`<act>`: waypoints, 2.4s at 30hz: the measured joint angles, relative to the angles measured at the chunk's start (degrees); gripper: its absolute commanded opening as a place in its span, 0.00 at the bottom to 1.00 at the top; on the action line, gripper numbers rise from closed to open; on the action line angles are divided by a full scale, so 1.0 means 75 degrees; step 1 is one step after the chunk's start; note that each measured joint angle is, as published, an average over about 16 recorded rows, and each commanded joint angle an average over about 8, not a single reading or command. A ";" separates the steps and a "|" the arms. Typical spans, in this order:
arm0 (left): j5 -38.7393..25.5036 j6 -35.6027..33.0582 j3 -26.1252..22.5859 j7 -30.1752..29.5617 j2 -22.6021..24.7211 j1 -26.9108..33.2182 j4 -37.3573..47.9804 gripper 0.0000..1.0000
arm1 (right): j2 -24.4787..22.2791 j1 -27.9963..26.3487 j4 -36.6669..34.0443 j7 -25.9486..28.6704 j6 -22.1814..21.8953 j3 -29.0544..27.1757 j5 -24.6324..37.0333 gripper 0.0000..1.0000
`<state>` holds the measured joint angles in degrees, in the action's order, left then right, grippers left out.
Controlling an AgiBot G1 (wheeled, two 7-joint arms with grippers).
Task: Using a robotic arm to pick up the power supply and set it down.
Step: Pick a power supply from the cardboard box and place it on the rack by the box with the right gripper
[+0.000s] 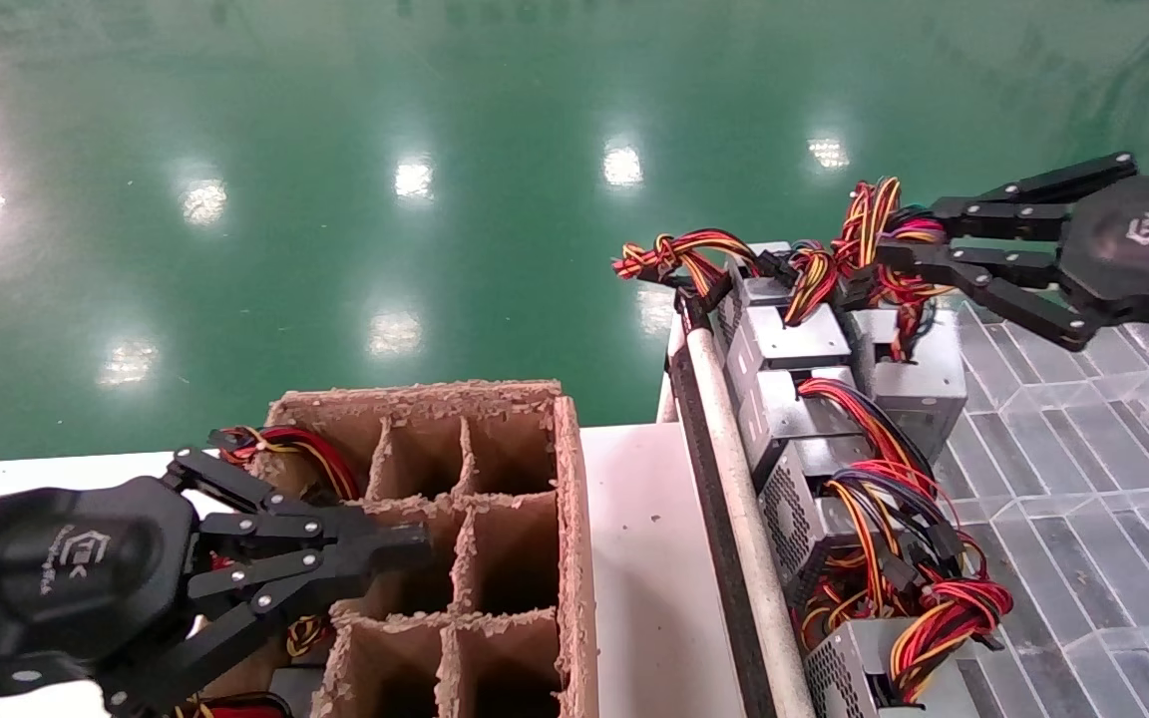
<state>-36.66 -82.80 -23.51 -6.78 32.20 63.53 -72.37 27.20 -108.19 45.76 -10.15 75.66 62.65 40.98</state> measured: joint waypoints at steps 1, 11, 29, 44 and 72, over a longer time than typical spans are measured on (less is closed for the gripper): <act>0.0000 0.0000 0.0000 0.0000 0.0000 0.0000 0.0000 0.00 | 0.0080 -0.0031 -0.0119 -0.0026 0.0065 0.0010 0.0025 0.00; 0.0000 0.0000 0.0000 0.0000 0.0000 0.0000 0.0000 0.00 | 0.0526 -0.0105 -0.1044 -0.0346 0.0507 0.0048 0.0068 0.00; 0.0001 0.0000 -0.0001 0.0000 0.0000 0.0000 0.0000 0.00 | 0.1039 0.0080 -0.2307 -0.1268 0.0853 -0.0172 -0.0335 0.00; 0.0001 0.0001 -0.0001 0.0001 -0.0001 0.0000 0.0000 0.00 | 0.1582 0.0420 -0.4046 -0.2283 0.1459 -0.0493 -0.0962 0.00; 0.0002 0.0001 -0.0002 0.0001 -0.0001 0.0001 0.0000 0.00 | 0.1482 0.0471 -0.5627 -0.3307 0.1777 -0.0669 -0.1247 0.00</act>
<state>-36.65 -82.79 -23.53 -6.77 32.19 63.53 -72.37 38.31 -104.66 3.56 -34.95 88.99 57.63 31.63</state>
